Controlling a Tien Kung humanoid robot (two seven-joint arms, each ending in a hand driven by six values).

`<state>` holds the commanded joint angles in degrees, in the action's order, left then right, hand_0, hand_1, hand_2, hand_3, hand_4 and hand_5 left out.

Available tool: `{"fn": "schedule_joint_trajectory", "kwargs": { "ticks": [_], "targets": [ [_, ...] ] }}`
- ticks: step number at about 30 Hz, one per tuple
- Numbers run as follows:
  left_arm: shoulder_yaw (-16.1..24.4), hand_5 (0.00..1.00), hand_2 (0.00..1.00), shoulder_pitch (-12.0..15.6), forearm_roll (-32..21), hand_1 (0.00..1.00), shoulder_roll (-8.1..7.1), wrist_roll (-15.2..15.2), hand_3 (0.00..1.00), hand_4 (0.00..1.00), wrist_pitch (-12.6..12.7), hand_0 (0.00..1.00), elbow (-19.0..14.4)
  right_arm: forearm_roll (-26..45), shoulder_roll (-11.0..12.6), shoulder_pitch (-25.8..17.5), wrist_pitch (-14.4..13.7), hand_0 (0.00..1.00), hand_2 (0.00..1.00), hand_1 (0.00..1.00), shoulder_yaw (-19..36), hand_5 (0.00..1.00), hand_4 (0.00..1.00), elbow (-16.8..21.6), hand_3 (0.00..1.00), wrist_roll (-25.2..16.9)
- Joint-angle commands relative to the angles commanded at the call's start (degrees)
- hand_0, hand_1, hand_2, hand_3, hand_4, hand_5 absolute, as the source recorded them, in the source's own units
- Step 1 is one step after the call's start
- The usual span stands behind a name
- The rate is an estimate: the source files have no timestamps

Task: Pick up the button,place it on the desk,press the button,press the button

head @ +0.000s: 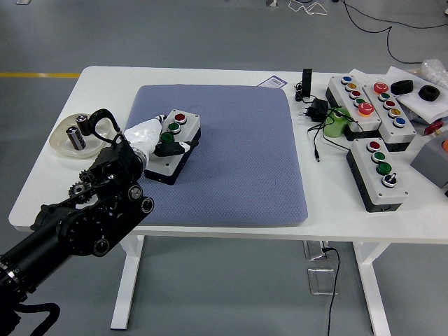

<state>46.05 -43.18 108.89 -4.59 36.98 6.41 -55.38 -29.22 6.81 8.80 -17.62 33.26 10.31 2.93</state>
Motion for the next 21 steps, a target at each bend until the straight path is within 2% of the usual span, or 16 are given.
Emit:
{"fn": "schedule_joint_trajectory", "kwargs": {
  "ticks": [5, 6, 11, 12, 17, 18, 21],
  "targets": [
    [-1.6, 0.641, 0.998, -1.5, 1.3, 0.989, 0.14, 0.0, 0.998, 0.998, -0.7, 0.833, 2.7, -0.1, 0.0, 0.0, 0.0, 0.661, 0.623, 0.582, 0.2, 0.287, 0.279, 0.0, 0.650, 0.0],
    [-1.9, 0.554, 0.998, -1.8, 1.3, 0.960, 0.20, 0.0, 0.998, 0.998, -0.9, 0.798, 3.2, -0.1, 0.0, 0.0, -0.1, 0.661, 0.622, 0.581, 0.2, 0.285, 0.280, 0.0, 0.650, 0.0],
    [-3.5, 0.554, 0.998, -2.9, 1.0, 0.960, 0.89, 0.0, 0.998, 0.998, -1.9, 0.798, 6.2, -0.2, 0.1, -0.1, -0.1, 0.661, 0.622, 0.581, 0.1, 0.285, 0.280, 0.0, 0.650, 0.1],
    [-3.7, 0.353, 0.998, -3.0, 1.1, 0.871, 1.01, 0.0, 0.998, 0.998, -2.0, 0.680, 6.6, -0.3, 0.1, -0.1, -0.1, 0.661, 0.621, 0.581, 0.1, 0.286, 0.280, 0.0, 0.649, 0.1],
    [-5.4, 0.353, 0.998, -4.1, 1.2, 0.871, 1.46, 0.0, 0.998, 0.998, -4.1, 0.680, 8.4, -0.3, 0.1, -0.3, -0.1, 0.661, 0.621, 0.581, 0.1, 0.286, 0.280, 0.0, 0.649, 0.1],
    [-5.6, 0.162, 0.866, -4.3, 1.3, 0.714, 1.50, 0.0, 0.998, 0.935, -4.7, 0.519, 8.6, -0.3, 0.1, -0.3, -0.1, 0.660, 0.619, 0.581, 0.1, 0.287, 0.280, 0.0, 0.649, 0.1],
    [-6.2, 0.162, 0.866, -4.7, 2.4, 0.714, 1.57, 0.0, 0.998, 0.935, -6.2, 0.519, 8.8, -0.3, 0.2, -0.4, -0.1, 0.660, 0.619, 0.581, 0.0, 0.287, 0.280, 0.0, 0.649, 0.1]
  ]
}}
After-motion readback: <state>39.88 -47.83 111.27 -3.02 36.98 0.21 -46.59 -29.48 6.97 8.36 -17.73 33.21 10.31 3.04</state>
